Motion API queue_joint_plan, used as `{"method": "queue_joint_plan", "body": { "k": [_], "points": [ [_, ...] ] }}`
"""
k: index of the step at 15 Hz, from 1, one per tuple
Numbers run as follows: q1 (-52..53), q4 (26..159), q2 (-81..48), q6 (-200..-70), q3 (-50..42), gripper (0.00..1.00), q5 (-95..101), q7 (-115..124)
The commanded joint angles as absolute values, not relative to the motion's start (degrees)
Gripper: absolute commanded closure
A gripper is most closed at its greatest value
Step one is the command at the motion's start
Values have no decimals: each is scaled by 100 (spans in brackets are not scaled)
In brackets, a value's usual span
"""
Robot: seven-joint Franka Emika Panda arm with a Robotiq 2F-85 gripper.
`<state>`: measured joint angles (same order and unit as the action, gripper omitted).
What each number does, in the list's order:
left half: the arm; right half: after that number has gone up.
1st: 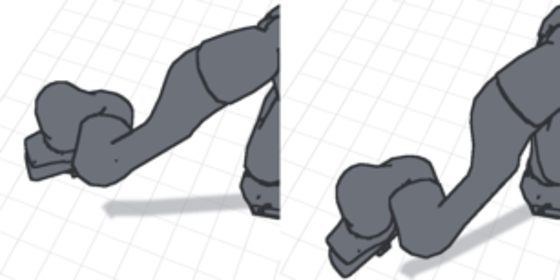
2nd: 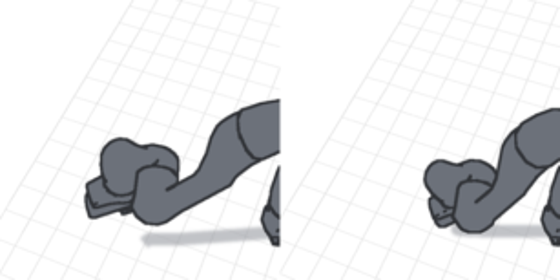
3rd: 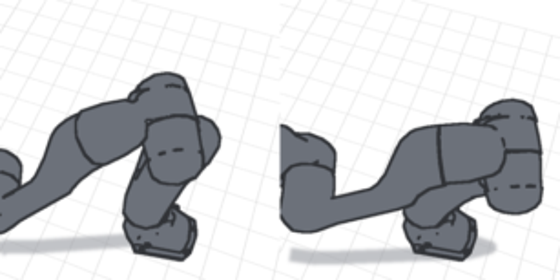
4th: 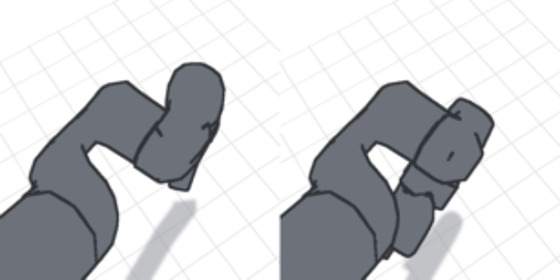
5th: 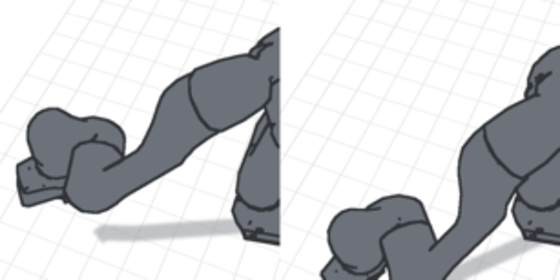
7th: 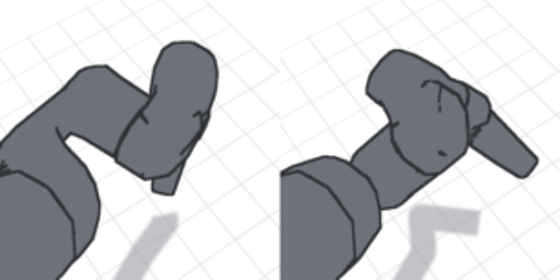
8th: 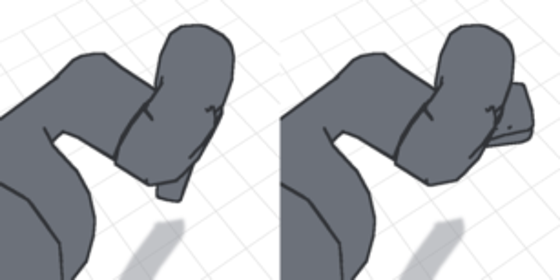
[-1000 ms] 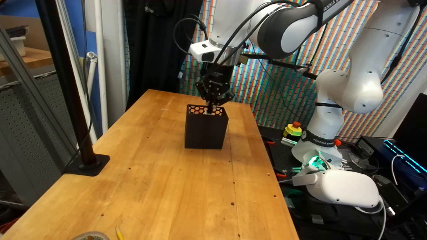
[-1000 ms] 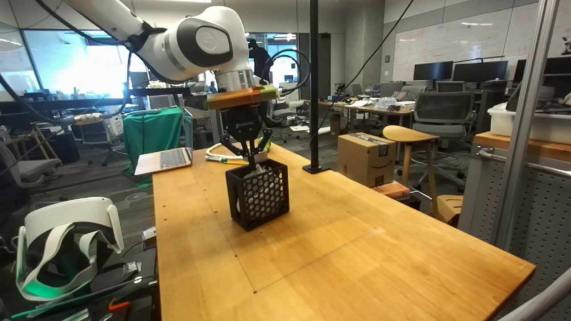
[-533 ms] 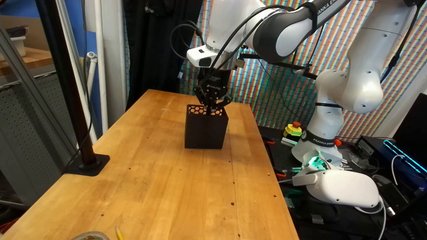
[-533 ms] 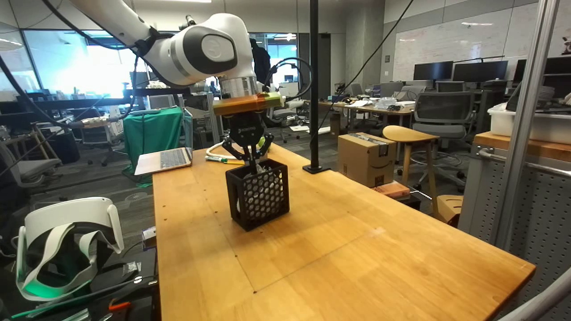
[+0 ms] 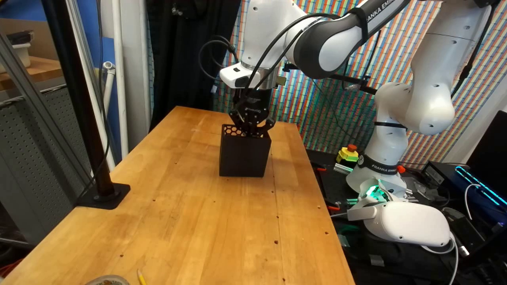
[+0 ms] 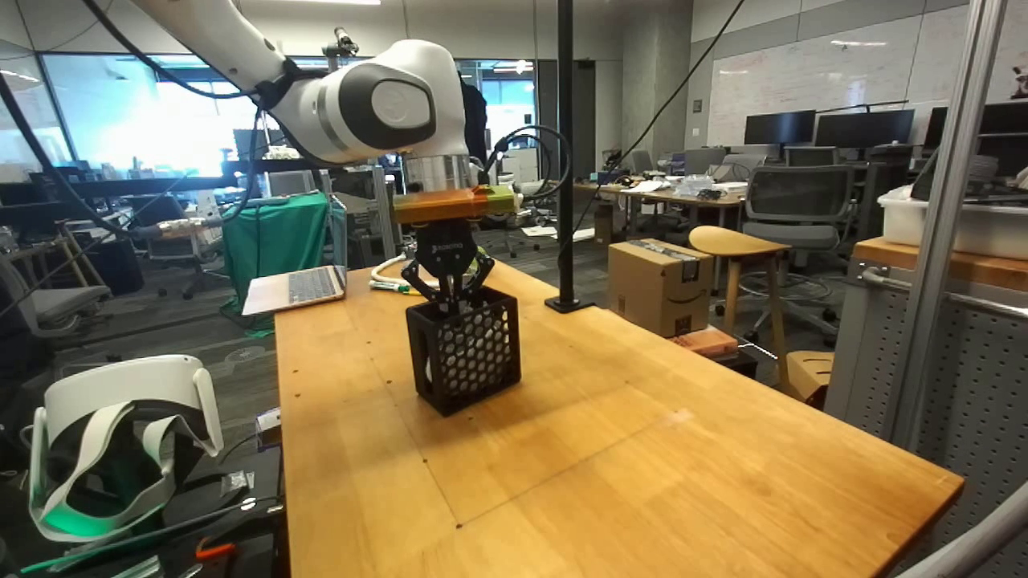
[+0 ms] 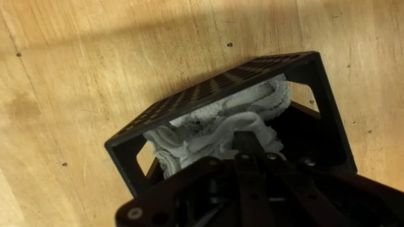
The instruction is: Pick the cloth and put it in the black box
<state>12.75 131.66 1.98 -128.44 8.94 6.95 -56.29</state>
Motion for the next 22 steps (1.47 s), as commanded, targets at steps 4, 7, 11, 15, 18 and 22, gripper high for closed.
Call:
{"method": "queue_joint_plan", "body": {
  "k": [4,7,11,15,18,22],
  "points": [
    [1117,13043,-57,-12821,895,99,190,-6400],
    [1087,13008,-118,-12817,894,99,181,-6530],
    [1061,12961,-89,-12747,901,99,309,-6609],
    [1068,12856,-22,-12479,924,99,456,-7075],
    [1082,12850,-84,-12418,947,99,443,-7616],
    [1069,12899,-198,-12487,957,99,334,-8134]
  ]
}}
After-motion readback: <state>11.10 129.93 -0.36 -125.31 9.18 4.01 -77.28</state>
